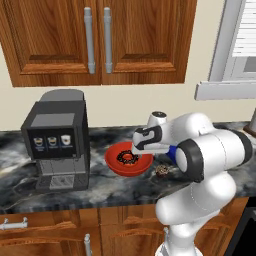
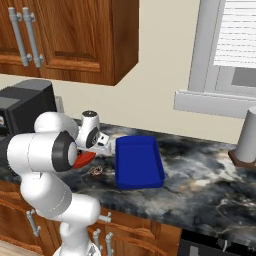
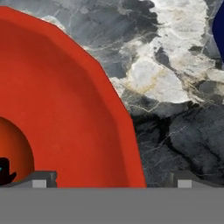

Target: Place the bowl with donut and the cupcake onto the tray.

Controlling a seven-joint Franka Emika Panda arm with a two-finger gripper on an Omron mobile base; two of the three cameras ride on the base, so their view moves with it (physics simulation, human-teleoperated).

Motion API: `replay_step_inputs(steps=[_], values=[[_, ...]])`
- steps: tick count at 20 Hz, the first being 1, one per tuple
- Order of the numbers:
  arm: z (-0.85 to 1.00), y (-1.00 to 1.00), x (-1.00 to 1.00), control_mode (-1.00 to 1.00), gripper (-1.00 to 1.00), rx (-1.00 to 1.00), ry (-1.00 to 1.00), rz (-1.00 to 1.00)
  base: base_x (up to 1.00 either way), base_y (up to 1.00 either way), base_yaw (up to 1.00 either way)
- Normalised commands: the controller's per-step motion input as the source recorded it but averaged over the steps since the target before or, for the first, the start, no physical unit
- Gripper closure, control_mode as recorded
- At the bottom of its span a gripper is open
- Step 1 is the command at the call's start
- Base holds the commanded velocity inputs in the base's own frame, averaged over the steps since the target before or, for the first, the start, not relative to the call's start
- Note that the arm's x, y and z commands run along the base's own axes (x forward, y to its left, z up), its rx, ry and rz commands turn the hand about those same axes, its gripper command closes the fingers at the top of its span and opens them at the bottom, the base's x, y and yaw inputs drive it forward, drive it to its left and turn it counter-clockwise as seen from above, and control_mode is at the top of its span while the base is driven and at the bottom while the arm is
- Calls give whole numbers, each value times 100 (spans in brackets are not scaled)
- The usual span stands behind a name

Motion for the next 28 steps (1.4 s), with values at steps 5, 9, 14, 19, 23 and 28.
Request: replay_step_inputs(steps=[5, 9, 14, 19, 23, 28], values=[[-20, 0, 2, -100, -100, 0, 2, 0, 0, 0, 0], [-20, 0, 4, -100, -100, 0, 3, 0, 0, 0, 0], [0, 1, 0, -100, -100, 0, 0, 1, 0, 0, 0], [0, 0, 0, -100, 100, 0, 0, 0, 0, 0, 0], [0, 0, 0, -100, 100, 0, 0, 0, 0, 0, 0], [3, 0, 0, -100, 100, 0, 0, 0, 0, 0, 0]])
